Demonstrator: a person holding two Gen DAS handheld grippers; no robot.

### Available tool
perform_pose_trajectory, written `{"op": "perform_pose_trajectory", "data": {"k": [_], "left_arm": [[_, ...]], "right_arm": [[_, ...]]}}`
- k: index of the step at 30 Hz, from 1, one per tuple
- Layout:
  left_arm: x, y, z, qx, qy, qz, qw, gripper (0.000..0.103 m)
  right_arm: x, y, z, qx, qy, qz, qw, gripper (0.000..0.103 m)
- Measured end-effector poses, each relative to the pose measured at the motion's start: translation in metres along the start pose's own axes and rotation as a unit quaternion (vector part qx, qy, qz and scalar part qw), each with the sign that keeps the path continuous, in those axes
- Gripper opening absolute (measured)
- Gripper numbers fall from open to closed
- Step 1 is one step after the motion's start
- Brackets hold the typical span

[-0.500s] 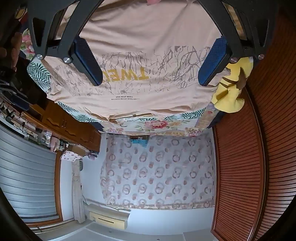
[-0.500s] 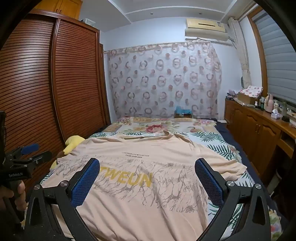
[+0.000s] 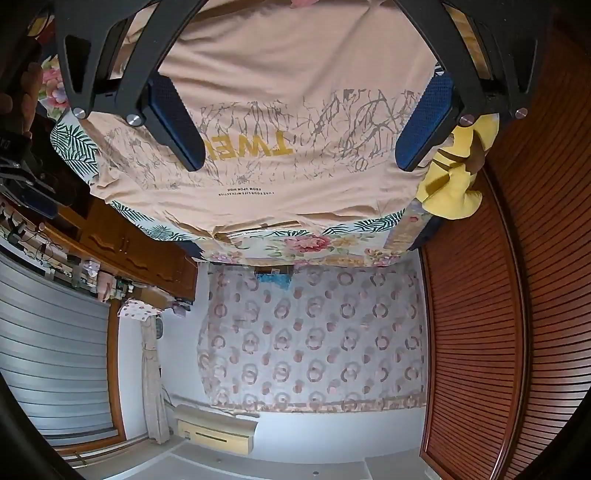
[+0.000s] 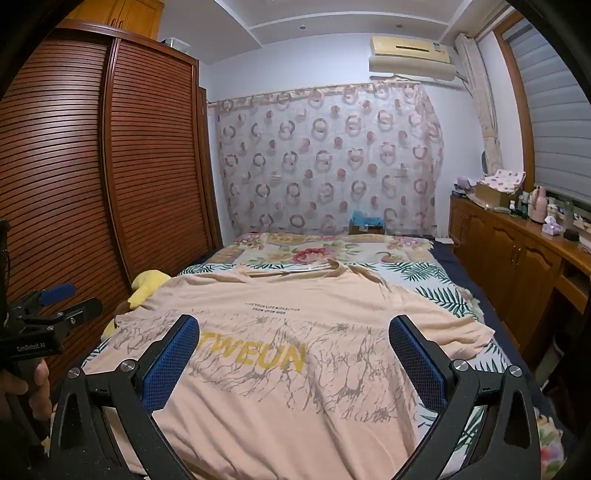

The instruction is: Fold small clothes

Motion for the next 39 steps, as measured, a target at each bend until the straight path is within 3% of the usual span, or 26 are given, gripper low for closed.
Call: {"op": "perform_pose_trajectory", "data": {"k": [39], "left_arm": [[-0.0051,-0.0059,0.0059,0.006,-0.005,0.006,1.0000,0.103]], "right_arm": [[-0.0022,0.0013,0.0013,0.003,-0.004,0.000,1.000,0.103]]}}
Point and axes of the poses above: each gripper's, at about its wrist camera, not at the fingertips, and x roughly the way its jaws point, y to its left, z to its top, the point moved 3 cm from there along x, roughly the way its jaws point
